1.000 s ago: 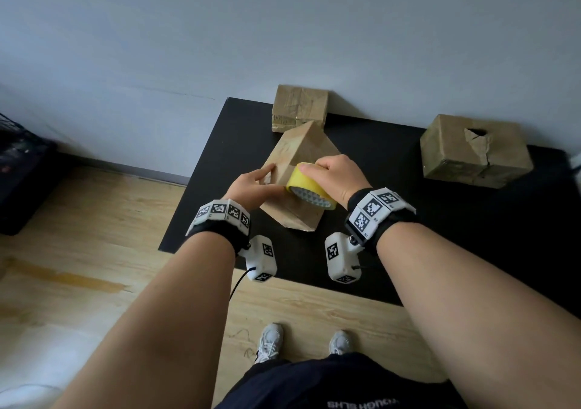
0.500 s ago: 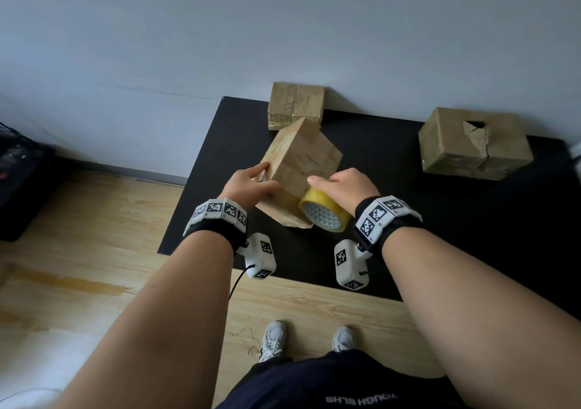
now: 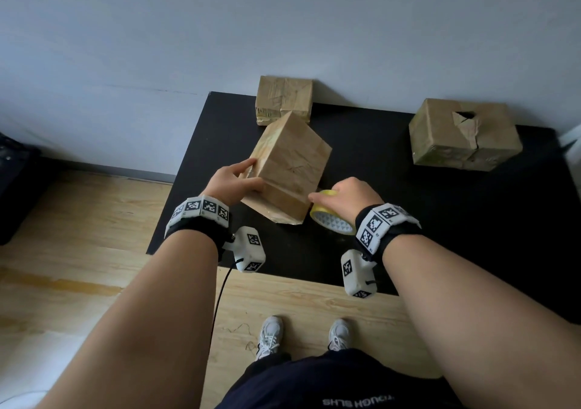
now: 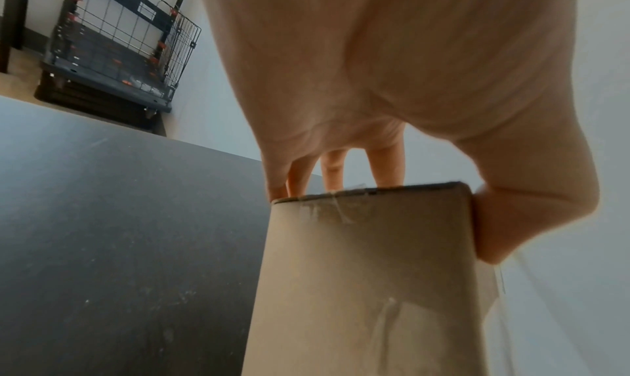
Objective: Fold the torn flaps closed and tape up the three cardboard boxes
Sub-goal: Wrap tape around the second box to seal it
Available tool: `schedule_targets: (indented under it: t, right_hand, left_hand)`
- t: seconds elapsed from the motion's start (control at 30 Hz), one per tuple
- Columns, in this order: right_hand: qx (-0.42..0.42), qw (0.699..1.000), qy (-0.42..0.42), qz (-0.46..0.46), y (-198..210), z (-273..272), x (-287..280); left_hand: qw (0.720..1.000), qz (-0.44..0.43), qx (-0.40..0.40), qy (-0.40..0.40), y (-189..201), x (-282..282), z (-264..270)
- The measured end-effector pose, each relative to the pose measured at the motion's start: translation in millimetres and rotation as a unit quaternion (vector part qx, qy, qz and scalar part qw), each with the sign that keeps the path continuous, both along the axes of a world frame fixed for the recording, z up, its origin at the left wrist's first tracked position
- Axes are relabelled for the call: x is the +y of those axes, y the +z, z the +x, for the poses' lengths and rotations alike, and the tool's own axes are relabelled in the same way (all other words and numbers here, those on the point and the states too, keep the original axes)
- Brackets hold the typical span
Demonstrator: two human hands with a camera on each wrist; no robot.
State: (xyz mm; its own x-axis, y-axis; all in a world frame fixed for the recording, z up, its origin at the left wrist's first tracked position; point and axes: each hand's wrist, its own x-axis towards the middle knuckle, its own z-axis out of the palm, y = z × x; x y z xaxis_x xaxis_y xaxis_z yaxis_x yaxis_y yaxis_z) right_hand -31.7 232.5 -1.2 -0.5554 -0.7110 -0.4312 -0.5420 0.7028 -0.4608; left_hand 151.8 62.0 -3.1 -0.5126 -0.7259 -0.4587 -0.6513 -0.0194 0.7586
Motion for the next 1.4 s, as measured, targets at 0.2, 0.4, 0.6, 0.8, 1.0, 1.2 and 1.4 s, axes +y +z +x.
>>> schedule_targets:
  t: [0.2,0.4,0.6,0.8,1.0,1.2,1.4]
  right_hand:
    - [-0.017,1.0,-0.006,-0.017,-13.8,0.4,-5.3]
    - [0.037,0.999,0.003,0.039,-19.2,5.6,-21.6]
    - [0.049,0.996,0.007,0.076,-29.0,8.6,-27.6]
    - [0.045,0.995,0.005,0.085,-30.6,11.5,-32.5]
    - [0.046,0.995,0.026,0.081,-32.1,14.0,-34.7]
    - [0.053,0.994,0.026,0.095,-30.3,28.2,-40.5]
    - [0.083,0.988,0.023,0.13,-19.3,43.2,-54.4]
  left_hand:
    - [1.0,0.011,0.002,0.012,-4.4,-3.8,2.6]
    - [1.0,-0.008,-0.013,0.004,-6.3,-0.9,1.2]
    - [0.999,0.003,-0.032,-0.023,-4.6,-3.6,4.7]
    - [0.997,0.034,-0.049,-0.052,-6.8,-9.0,7.8]
    - [0.994,0.084,-0.027,-0.057,-23.2,-11.8,21.6]
    - [1.0,0.012,0.003,0.019,-33.4,-4.9,26.3]
    - [0.979,-0.182,-0.091,-0.033,-26.2,5.5,10.8]
